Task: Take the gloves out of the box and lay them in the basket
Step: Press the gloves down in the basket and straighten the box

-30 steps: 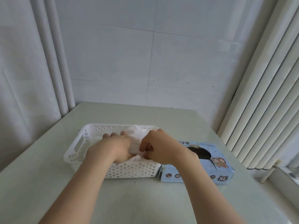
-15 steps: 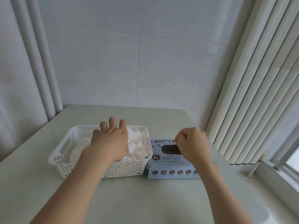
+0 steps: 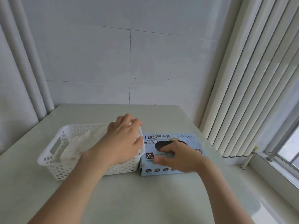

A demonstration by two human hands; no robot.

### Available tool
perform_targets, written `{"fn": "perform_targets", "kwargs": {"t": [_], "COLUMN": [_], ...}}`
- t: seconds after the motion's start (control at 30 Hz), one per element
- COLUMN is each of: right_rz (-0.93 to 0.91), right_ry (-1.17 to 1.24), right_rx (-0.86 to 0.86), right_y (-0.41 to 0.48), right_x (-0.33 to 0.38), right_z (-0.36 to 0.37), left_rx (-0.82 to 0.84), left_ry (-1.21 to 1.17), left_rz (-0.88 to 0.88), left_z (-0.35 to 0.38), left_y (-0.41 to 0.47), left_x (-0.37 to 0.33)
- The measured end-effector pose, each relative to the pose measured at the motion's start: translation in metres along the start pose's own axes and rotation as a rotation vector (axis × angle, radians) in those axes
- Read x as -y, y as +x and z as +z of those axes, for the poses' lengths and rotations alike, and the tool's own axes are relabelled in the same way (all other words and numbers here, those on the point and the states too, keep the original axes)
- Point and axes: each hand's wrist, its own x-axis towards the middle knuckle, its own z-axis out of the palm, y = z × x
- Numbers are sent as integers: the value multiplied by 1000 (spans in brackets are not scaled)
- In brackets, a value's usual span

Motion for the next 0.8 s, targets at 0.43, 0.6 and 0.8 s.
{"fn": "perform_targets", "kwargs": {"t": [0.43, 0.6, 0.8], "right_rz": [-38, -48, 415], "right_ry": [-34, 230, 292], "right_rx": [-15, -471, -941], "right_y": [-9, -18, -19], "right_x": [13, 23, 4], "right_z": [-10, -21, -25], "left_rx": [159, 104, 83], "left_ry": [155, 120, 93], "left_rz": [84, 84, 101], "left_z": [41, 44, 44], "left_y": [3, 5, 4], "left_x": [-19, -16, -16]}}
